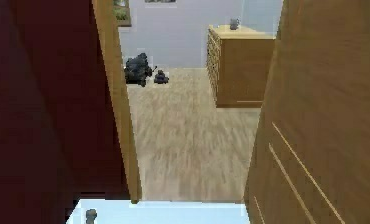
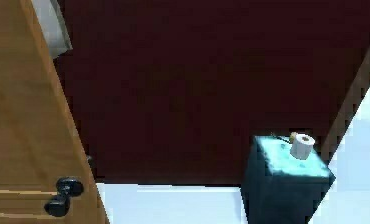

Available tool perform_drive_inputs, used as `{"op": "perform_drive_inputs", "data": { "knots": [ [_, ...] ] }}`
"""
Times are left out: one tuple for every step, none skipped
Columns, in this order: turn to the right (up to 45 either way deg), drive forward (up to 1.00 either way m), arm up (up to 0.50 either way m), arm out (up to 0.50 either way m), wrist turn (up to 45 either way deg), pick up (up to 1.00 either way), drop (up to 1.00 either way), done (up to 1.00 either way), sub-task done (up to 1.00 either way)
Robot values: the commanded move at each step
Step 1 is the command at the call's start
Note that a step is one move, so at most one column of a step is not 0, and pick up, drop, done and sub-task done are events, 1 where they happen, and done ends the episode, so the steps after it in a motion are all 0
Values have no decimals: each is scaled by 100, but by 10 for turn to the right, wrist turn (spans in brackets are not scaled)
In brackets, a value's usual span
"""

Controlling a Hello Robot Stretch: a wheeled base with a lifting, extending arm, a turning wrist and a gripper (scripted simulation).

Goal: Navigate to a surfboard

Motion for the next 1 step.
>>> {"op": "perform_drive_inputs", "data": {
  "knots": [
    [0,100,0,0,0,0,0,0,0]
  ]
}}
